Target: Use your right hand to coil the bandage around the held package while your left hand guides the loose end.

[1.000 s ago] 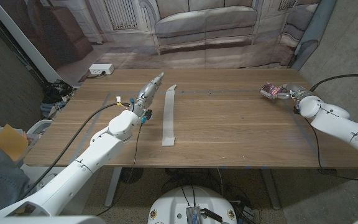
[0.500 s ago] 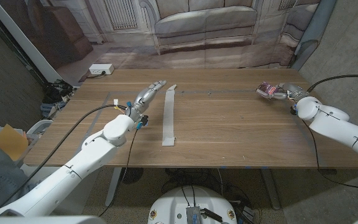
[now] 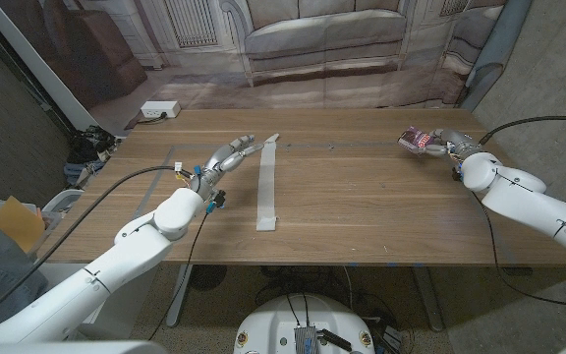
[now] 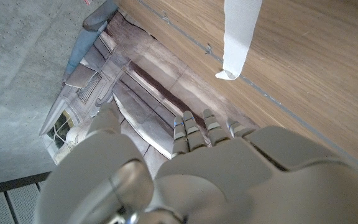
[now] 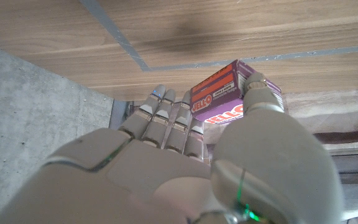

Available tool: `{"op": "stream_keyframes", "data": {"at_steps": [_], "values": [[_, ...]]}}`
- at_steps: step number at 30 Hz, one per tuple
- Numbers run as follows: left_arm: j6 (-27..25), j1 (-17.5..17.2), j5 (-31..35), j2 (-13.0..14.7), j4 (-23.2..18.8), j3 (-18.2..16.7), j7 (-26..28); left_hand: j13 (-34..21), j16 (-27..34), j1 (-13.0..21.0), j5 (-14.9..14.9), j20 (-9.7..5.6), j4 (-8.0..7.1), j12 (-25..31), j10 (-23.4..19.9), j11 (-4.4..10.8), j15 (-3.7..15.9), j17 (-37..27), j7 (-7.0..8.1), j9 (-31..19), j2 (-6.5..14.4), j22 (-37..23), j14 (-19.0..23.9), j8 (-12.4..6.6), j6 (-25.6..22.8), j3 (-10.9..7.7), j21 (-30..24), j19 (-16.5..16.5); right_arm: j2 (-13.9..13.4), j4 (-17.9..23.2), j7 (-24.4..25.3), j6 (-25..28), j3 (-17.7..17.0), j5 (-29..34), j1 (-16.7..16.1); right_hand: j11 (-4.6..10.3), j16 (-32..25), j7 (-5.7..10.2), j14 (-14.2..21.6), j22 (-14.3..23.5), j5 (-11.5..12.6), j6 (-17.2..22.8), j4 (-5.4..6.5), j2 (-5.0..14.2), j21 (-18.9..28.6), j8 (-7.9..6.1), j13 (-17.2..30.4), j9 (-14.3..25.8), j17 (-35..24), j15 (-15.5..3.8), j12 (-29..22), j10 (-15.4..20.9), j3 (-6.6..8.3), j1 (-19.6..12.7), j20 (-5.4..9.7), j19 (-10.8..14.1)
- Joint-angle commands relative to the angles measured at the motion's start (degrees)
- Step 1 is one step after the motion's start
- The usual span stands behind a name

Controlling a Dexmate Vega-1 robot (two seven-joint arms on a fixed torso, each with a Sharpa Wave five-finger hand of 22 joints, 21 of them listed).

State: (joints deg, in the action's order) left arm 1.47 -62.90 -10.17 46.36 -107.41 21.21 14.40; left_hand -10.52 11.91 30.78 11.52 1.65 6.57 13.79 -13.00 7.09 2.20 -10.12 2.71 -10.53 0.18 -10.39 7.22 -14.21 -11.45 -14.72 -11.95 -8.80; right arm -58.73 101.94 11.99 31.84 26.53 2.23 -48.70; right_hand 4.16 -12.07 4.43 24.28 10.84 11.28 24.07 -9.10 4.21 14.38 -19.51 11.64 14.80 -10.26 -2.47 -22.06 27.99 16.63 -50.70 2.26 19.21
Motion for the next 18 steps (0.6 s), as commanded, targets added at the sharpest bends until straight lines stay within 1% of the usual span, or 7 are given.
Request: {"op": "stream_keyframes", "data": {"at_steps": [1, 3, 8, 10, 15, 17, 18], "values": [[4.5, 0.3, 7.7, 3.5, 2.1, 0.9, 0.6, -0.3, 0.3, 1.0, 0.1, 0.06, 0.64, 0.5, -1.8, 0.53, 2.38, 0.0, 0.52, -0.2, -0.1, -0.1, 1.2, -0.4, -1.5, -0.2, -0.3, 0.7, 1.0, 4.7, 1.8, 4.9, -0.1, 0.8, -0.6, 4.96, 0.0, 4.06, 0.3, 0.3, 0.3, 4.9, 0.4, 2.8, 0.0, -0.36, 0.1, 0.2, -0.2, -3.86, -0.3, 5.3, 0.72, -3.0, 2.39, 0.4], [5.1, 0.6, 8.4, 4.1, 2.4, 1.1, -0.1, -0.3, 0.3, 1.4, 0.1, -0.42, 0.81, 0.5, -2.3, 1.0, 2.57, 0.0, 0.72, -0.2, -0.1, -0.1, 1.7, -0.48, -2.2, -0.27, -0.3, 1.0, 0.9, 5.1, 1.7, 5.4, 0.1, 0.9, -0.5, 4.97, 0.0, 4.05, 0.4, 0.3, 0.3, 4.9, 0.44, 2.83, -0.1, -0.34, 0.1, 0.2, -0.2, -3.84, -0.3, 5.4, 0.73, -3.0, 2.38, 0.4], [6.0, 1.0, 10.7, 5.6, 2.8, 1.5, -1.1, -0.3, 0.4, 1.9, 0.1, -0.79, 0.98, 0.5, -3.1, 1.04, 2.76, 0.0, 0.89, -0.2, -0.2, -0.1, 2.5, -0.61, -3.1, -0.32, -0.3, 1.1, 1.1, 6.3, 1.9, 7.0, 0.5, 1.4, -0.1, 5.0, 0.1, 4.04, 0.4, 0.3, 0.3, 4.9, 0.45, 2.9, -0.1, -0.32, 0.0, 0.2, -0.3, -3.84, -0.2, 5.5, 0.78, -3.1, 2.42, 0.4], [6.6, 1.2, 11.5, 5.7, 3.4, 1.8, -0.9, -0.3, 0.4, 2.3, 0.1, -0.95, 1.1, 0.5, -3.6, 1.54, 2.92, 0.0, 1.2, -0.2, -0.2, -0.1, 3.0, -0.6, -3.5, -0.39, -0.4, 1.4, 1.1, 6.4, 1.9, 7.0, 0.5, 1.4, 0.0, 4.98, 0.1, 4.03, 0.4, 0.3, 0.3, 4.9, 0.46, 2.88, -0.1, -0.3, 0.0, 0.2, -0.3, -3.86, -0.2, 5.5, 0.79, -3.1, 2.42, 0.3], [8.5, 1.8, 16.1, 5.5, 4.6, 2.8, 1.3, -0.3, 0.5, 3.3, 0.2, -1.39, 1.4, 0.5, -4.9, 1.68, 3.32, 0.0, 1.61, -0.2, -0.2, 0.0, 4.4, -0.72, -4.9, -0.56, -0.6, 2.5, 1.3, 6.3, 1.8, 7.6, 0.9, 1.6, 0.6, 5.1, 0.2, 4.02, 0.5, 0.3, 0.4, 5.0, 0.49, 2.88, -0.2, -0.29, 0.0, 0.3, -0.3, -3.81, -0.2, 5.6, 0.79, -3.2, 2.45, 0.3], [10.1, 2.3, 18.6, 5.2, 5.4, 3.5, 2.7, -0.3, 0.5, 4.0, 0.2, -1.62, 1.59, 0.5, -5.7, 2.47, 3.67, 0.0, 2.23, -0.2, -0.3, 0.0, 4.9, -0.8, -5.8, -0.64, -0.6, 2.9, 1.2, 6.1, 1.7, 7.2, 0.7, 1.3, 0.6, 5.08, 0.2, 3.98, 0.5, 0.3, 0.4, 5.0, 0.53, 2.9, -0.2, -0.3, 0.0, 0.3, -0.3, -3.78, -0.1, 5.6, 0.8, -3.2, 2.48, 0.3], [10.2, 2.3, 18.7, 5.2, 5.5, 3.5, 2.7, -0.3, 0.5, 4.3, 0.3, -1.72, 1.67, 0.5, -6.1, 2.33, 3.76, 0.0, 2.1, -0.2, -0.3, 0.0, 5.5, -0.93, -6.4, -0.7, -0.6, 3.2, 1.2, 6.1, 1.7, 7.2, 0.7, 1.3, 0.6, 5.05, 0.2, 3.86, 0.5, 0.3, 0.4, 5.1, 0.49, 2.89, -0.2, -0.31, 0.0, 0.3, -0.3, -3.85, -0.1, 5.6, 0.81, -3.2, 2.45, 0.3]]}}
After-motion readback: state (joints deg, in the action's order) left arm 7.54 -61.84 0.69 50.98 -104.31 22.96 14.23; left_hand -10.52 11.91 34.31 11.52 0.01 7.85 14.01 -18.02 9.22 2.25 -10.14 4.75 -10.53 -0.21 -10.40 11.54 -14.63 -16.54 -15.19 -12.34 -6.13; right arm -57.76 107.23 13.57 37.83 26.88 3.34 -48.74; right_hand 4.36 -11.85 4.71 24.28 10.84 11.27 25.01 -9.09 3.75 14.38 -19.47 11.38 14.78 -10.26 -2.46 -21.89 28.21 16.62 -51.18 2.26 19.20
